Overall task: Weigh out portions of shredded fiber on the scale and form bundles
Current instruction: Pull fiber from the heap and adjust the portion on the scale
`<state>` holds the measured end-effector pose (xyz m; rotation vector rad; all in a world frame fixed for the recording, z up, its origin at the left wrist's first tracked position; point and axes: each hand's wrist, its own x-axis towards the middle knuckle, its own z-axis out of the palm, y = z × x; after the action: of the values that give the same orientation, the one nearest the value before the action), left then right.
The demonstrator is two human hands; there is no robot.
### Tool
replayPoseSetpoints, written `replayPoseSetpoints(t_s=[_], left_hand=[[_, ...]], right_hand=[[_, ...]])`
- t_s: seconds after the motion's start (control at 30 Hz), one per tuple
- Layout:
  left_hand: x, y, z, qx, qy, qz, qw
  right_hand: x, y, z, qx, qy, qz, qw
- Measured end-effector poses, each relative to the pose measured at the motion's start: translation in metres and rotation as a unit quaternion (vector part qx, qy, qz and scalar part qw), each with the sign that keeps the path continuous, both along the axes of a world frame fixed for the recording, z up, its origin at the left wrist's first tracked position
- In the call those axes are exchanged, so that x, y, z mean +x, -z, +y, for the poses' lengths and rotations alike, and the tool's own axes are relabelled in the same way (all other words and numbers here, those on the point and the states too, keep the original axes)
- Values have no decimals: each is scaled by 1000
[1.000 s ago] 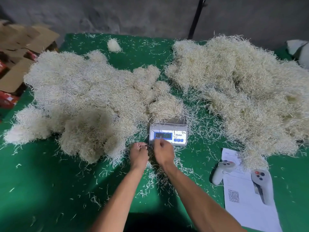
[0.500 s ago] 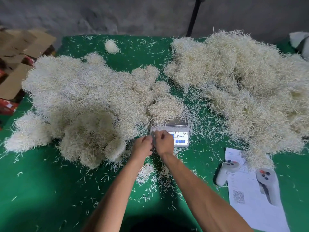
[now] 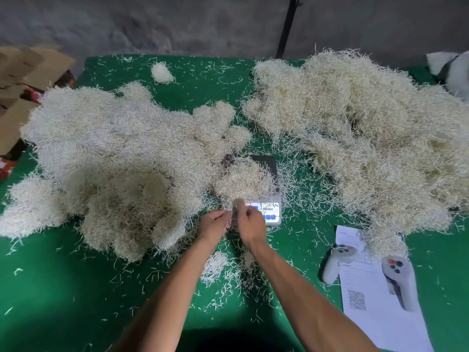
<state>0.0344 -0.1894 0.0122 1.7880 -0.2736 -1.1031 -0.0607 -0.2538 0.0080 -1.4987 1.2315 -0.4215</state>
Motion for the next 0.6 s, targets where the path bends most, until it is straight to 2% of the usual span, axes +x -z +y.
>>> replayPoseSetpoints(t_s=[0.07,0.17,0.3,0.4,0.53,0.6], left_hand=[[0,-2,5,0,9,2,1000],[1,-7,9,3,7,-10,1000],[-2,-12,20,11,45,-74,996],[-8,-10,43,13,54,-76,996],[-15,2,77,32,-40,-42,998],[-17,9,93,59,-95,-56,992]], right_hand=[[14,-10,-14,68,6,-32,997],[30,-15,-36,128,37,-13,991],[39,-16,-64,118,84,10,989],[40,-17,-82,126,123,-6,984],[37,-18,-86,131,134,-38,982],[34,-15,-83,120,125,-37,984]])
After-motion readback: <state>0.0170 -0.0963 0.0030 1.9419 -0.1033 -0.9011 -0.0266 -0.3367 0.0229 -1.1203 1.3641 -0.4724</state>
